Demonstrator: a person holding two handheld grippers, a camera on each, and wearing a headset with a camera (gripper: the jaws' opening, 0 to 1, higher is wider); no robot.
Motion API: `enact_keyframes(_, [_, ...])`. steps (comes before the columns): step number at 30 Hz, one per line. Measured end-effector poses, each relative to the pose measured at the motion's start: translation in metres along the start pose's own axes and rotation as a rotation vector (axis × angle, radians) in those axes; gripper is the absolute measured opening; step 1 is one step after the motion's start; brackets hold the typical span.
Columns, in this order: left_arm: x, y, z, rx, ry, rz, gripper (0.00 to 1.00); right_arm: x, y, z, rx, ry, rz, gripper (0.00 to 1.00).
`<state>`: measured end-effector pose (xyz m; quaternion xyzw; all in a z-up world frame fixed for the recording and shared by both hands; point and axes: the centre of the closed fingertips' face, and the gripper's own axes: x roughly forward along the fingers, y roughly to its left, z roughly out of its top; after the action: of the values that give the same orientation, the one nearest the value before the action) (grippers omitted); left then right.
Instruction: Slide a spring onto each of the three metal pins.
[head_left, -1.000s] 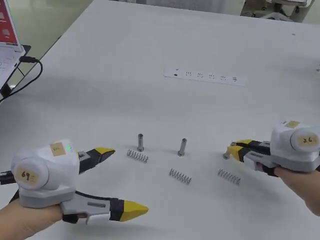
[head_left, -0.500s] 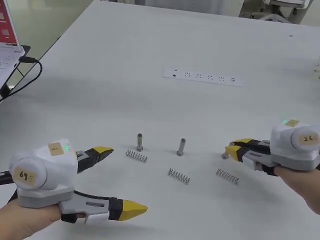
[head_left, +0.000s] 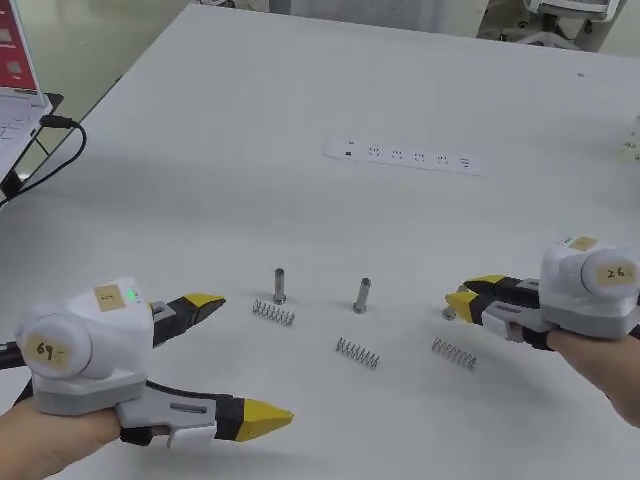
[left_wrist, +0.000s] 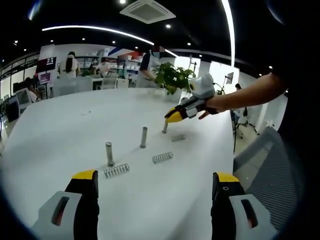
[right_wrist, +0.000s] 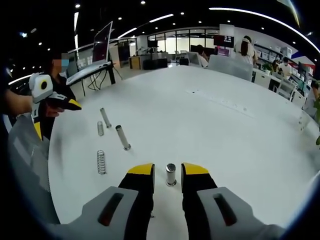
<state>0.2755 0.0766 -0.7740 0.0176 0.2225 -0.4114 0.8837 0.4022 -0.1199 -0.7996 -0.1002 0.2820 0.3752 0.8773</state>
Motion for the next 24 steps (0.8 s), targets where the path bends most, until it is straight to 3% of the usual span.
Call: enact_keyframes(24, [0.002, -0.007, 0.008, 0.012, -0.014, -0.011, 0.92, -0.017, 0.002, 0.003, 0.043, -0.039, -0.011, 0.38])
